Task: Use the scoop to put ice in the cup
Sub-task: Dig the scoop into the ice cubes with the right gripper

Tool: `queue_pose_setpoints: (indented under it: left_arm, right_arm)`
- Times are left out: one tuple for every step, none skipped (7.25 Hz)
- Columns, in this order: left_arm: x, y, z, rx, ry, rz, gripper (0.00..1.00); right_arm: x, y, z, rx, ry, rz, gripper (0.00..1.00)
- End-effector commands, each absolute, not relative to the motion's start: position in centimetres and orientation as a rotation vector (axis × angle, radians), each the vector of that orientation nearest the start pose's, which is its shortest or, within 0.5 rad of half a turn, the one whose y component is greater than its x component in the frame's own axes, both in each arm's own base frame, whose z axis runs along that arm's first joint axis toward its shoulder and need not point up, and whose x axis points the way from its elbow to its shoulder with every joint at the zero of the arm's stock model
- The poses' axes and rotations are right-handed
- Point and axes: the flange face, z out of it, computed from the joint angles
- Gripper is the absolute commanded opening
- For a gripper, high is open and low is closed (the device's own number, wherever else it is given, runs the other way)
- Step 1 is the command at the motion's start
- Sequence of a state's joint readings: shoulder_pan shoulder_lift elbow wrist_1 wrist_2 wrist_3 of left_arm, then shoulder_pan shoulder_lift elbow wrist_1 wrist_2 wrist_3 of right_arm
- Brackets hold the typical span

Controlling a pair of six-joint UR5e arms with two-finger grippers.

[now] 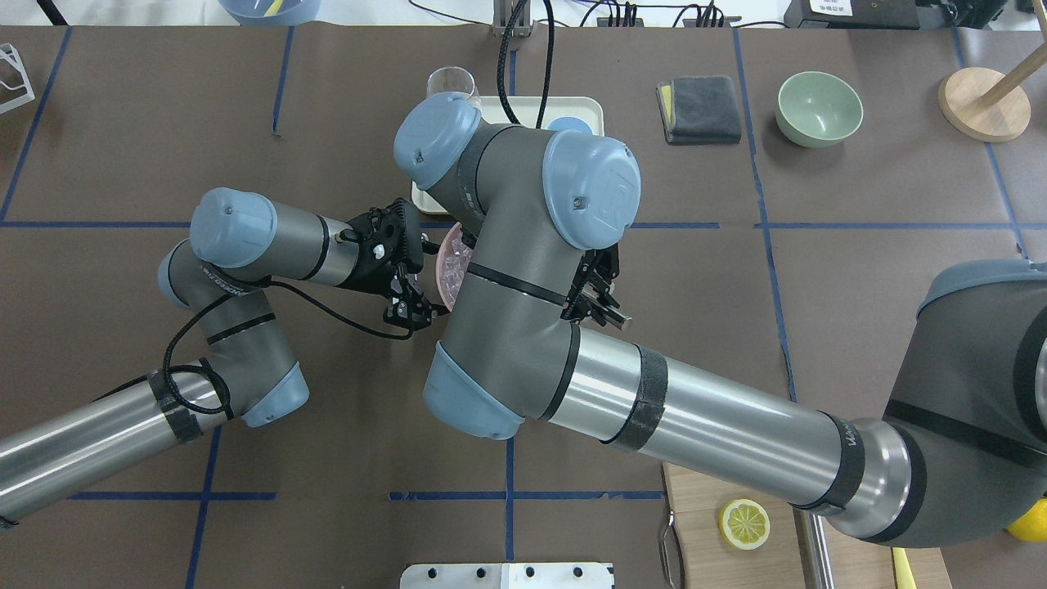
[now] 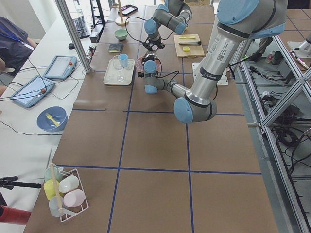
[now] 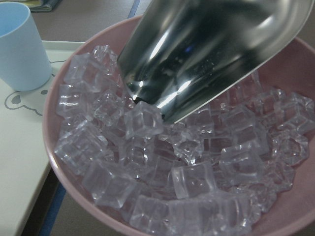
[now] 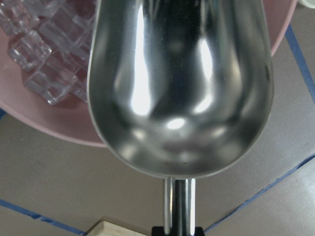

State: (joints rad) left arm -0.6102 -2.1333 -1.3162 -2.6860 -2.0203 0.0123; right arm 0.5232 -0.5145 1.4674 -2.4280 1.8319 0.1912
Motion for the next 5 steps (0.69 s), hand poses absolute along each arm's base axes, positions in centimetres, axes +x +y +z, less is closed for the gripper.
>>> queue_pose_setpoints:
  left_arm:
    - [52.6,-47.6,31.7,1.141,1.029,1.106,1.00]
    - [52.6,-47.6,31.7,1.141,1.029,1.106,1.00]
    - [52.6,-47.6,31.7,1.143,1.030,1.106,1.00]
    - [52.6,-47.6,31.7,1.141,1.029,1.106,1.00]
    - [52.6,-47.6,31.7,1.142,1.031,1.105,1.00]
  right_arm:
    - [-56.5,-44.9,13.9,-0.040,-0.303,-0.863,0.00]
    - [-57.0,-45.0,14.1,-0.016,-0.320,-0.867,0.00]
    - [-57.3,-45.1,14.6,0.003,-0.334,-0.866,0.00]
    - [-57.7,-45.2,15.7,0.018,-0.347,-0.850,0.00]
    - [-57.8,-45.1,16.0,0.025,-0.353,-0.851,0.00]
